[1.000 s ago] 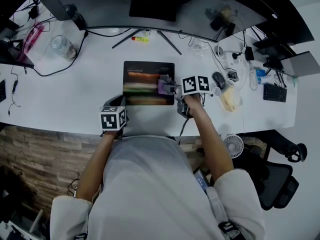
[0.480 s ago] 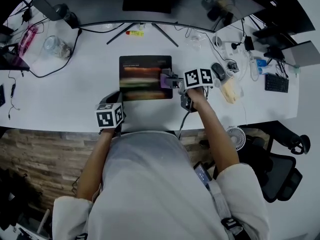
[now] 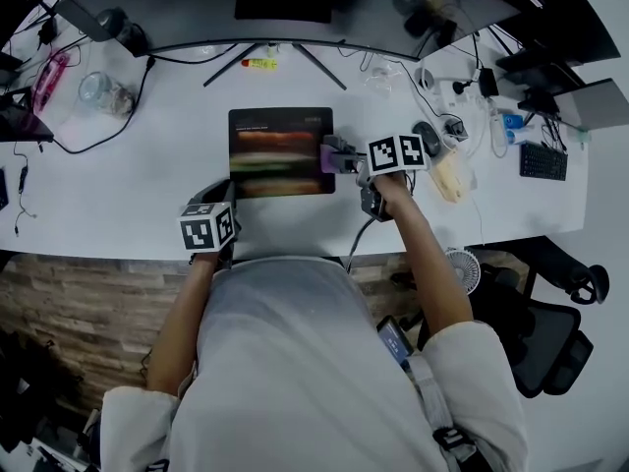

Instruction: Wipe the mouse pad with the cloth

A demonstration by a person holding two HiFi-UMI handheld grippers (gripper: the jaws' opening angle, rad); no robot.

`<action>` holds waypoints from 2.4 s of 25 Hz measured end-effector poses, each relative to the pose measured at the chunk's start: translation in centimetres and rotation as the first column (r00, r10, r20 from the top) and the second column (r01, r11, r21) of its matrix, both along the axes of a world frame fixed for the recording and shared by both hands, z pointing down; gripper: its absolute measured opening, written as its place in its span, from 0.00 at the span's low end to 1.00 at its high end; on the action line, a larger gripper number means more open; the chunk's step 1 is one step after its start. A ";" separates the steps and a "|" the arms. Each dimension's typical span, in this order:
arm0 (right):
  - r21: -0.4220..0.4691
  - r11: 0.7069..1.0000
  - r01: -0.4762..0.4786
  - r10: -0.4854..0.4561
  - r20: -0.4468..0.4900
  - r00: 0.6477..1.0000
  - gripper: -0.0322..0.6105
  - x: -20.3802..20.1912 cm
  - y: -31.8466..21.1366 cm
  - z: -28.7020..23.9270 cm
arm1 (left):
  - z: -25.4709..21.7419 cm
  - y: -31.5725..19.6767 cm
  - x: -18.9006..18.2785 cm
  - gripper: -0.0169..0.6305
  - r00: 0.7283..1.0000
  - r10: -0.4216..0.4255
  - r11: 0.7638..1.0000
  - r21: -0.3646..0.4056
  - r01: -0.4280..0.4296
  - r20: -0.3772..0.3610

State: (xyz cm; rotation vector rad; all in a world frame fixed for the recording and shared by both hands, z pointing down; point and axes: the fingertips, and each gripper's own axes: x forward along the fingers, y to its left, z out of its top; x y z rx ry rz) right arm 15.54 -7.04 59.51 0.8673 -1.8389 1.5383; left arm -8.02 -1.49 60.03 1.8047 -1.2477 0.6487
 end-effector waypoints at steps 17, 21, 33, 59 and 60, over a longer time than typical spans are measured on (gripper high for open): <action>0.059 0.998 0.001 -0.004 0.045 0.999 0.32 -4.3 2.4 -2.3 | 0.1 0.0 -0.2 0.03 0.997 0.007 0.998 -0.055 -0.011 -0.079; 0.057 0.998 0.017 -0.023 0.097 0.995 0.32 -8.4 3.6 -2.7 | 0.1 0.0 -0.2 0.03 0.997 0.020 0.998 -0.053 -0.024 -0.075; 0.056 0.996 0.072 -0.079 0.119 0.990 0.33 -17.2 6.3 -2.0 | 0.0 0.1 -0.3 0.03 0.997 0.057 0.998 -0.035 -0.059 -0.053; -0.002 0.998 0.061 -0.060 0.104 0.993 0.33 -18.5 7.1 -0.5 | -0.1 0.2 -0.2 0.03 0.997 0.066 0.997 -0.027 -0.067 -0.034; -0.002 0.998 0.059 -0.058 0.105 0.993 0.33 -18.3 7.1 -0.5 | -0.1 0.2 -0.2 0.03 0.997 0.066 0.997 -0.027 -0.067 -0.035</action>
